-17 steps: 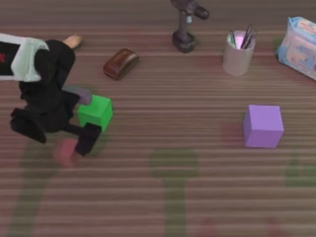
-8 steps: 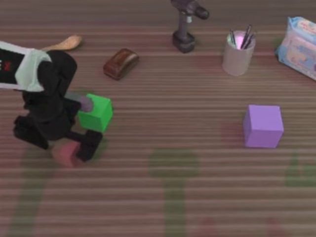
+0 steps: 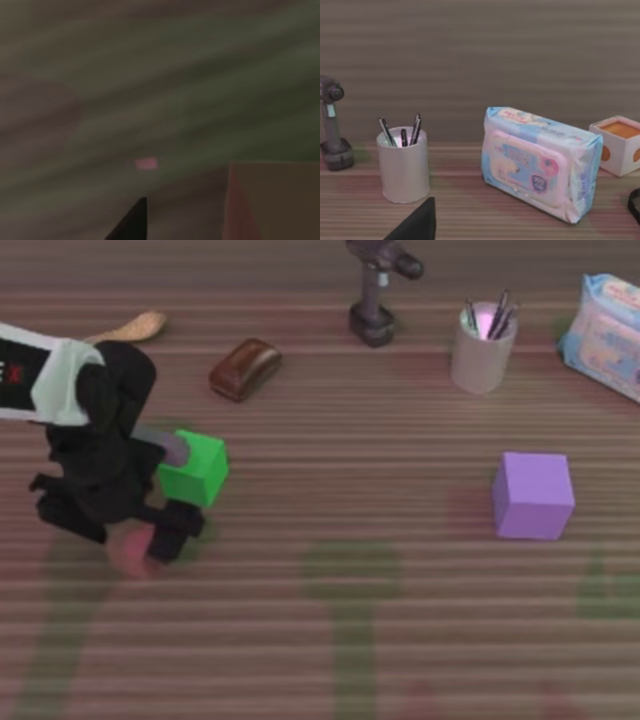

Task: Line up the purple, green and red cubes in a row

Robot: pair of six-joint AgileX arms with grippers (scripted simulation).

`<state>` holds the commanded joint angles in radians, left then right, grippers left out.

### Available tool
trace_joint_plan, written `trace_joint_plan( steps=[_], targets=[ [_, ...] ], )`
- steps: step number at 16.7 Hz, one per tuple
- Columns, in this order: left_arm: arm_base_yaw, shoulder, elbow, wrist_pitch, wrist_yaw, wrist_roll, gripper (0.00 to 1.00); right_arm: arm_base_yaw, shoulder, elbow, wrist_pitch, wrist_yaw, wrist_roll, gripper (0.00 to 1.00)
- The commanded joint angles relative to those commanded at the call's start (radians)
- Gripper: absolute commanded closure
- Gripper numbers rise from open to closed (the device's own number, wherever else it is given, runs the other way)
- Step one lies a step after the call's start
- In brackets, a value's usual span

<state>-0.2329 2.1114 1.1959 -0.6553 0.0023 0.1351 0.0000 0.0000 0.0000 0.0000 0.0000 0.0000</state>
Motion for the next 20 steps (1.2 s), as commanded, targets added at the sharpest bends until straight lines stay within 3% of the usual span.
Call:
trace_joint_plan(
  steps=[4, 5, 15, 20],
  targets=[
    [0.0, 0.0, 0.0, 0.0, 0.0, 0.0, 0.98, 0.0, 0.0, 0.0, 0.0, 0.0, 0.0, 0.0],
    [0.0, 0.0, 0.0, 0.0, 0.0, 0.0, 1.0, 0.0, 0.0, 0.0, 0.0, 0.0, 0.0, 0.0],
    [0.0, -0.044, 0.024, -0.035, 0.004, 0.0, 1.0, 0.0, 0.0, 0.0, 0.0, 0.0, 0.0, 0.0],
    [0.014, -0.126, 0.106, -0.211, 0.003, -0.004, 1.0, 0.0, 0.0, 0.0, 0.0, 0.0, 0.0, 0.0]
  ],
)
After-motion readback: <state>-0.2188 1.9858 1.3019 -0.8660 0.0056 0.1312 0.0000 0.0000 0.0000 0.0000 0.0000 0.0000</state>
